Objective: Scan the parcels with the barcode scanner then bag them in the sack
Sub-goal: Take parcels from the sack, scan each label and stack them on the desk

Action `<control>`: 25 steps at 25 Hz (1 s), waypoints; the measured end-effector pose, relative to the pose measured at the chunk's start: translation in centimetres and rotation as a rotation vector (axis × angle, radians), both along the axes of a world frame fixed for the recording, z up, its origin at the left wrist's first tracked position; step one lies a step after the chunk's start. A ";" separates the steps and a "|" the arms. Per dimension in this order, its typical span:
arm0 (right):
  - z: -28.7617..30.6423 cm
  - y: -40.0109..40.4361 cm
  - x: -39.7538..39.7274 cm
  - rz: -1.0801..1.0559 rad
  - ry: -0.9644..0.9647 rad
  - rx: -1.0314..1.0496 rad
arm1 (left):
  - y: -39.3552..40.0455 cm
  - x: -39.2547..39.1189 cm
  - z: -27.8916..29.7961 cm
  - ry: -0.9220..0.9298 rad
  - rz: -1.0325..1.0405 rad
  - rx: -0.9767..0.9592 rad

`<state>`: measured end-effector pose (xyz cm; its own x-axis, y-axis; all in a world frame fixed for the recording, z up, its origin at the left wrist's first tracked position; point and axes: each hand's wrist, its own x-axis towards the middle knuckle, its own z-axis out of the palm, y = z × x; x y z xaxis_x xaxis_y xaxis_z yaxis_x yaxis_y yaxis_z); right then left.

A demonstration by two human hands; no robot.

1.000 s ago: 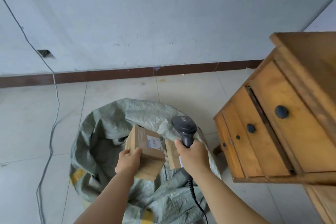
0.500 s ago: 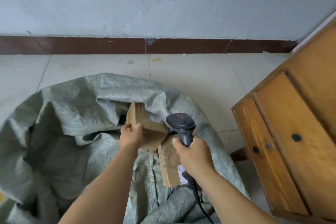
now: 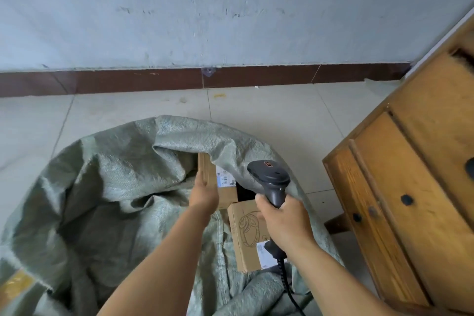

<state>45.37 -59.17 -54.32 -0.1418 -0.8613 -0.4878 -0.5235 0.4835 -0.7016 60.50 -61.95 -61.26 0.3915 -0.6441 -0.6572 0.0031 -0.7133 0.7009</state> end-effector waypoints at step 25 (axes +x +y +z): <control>59.9 25.5 -17.9 -0.725 0.033 -0.382 | 16.6 -25.1 60.3 0.196 -0.877 -0.538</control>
